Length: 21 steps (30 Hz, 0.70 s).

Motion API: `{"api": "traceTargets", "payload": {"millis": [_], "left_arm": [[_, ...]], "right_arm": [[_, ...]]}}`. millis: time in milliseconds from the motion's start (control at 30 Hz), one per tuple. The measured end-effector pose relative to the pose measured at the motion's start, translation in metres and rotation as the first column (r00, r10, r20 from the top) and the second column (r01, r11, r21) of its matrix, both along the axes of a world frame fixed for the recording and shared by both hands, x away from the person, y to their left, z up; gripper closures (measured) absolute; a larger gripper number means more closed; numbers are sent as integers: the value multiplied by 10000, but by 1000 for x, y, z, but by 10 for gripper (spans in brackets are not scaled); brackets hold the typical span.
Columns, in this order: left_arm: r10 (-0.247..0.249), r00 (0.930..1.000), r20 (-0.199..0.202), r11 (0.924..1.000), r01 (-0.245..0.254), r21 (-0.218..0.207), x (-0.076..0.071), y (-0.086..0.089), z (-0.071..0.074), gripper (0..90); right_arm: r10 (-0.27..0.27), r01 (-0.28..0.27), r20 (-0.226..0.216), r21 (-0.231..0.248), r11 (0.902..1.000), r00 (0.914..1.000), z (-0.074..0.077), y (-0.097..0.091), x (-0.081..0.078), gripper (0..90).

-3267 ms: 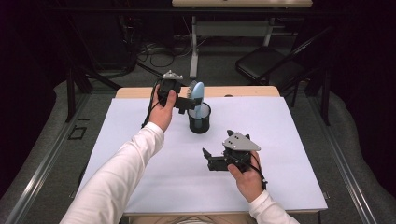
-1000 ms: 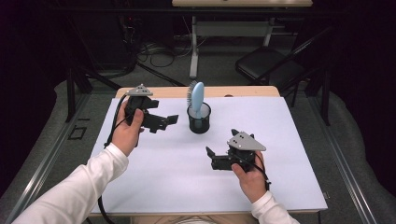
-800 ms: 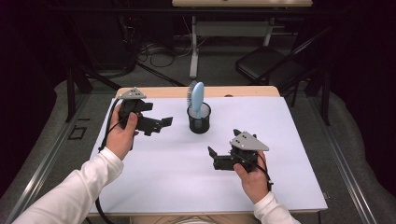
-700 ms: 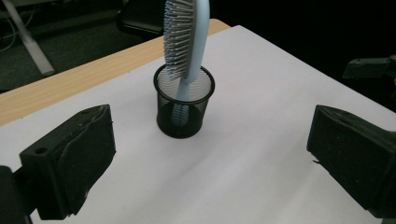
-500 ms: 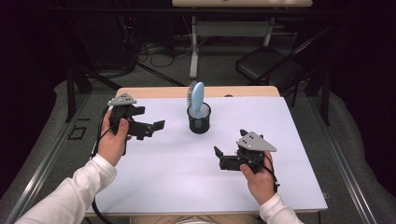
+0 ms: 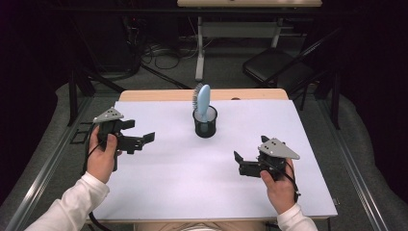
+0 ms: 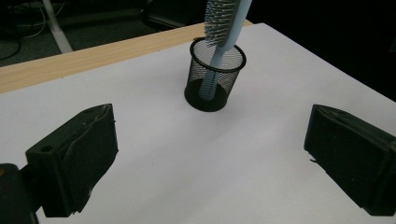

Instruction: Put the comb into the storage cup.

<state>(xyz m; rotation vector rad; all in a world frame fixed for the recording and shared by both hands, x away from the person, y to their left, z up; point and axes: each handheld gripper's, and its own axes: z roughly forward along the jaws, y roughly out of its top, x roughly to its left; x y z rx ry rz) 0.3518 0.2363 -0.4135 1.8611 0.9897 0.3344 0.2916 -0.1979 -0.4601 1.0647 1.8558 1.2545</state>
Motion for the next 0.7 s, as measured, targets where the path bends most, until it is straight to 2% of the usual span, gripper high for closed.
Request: {"api": "traceTargets", "payload": {"millis": [333,700], "left_arm": [[287,9993,-234,9979,-300,-572,-13,17,-18,29],[520,9976,-450,9955,-554,-774,-24,33,-38,30]], "right_arm": [[-462,462,-173,26,9989,9988,-7,-19,-3,0],[-808,811,-425,32,9967,9958,-16,-31,-3,0]]}}
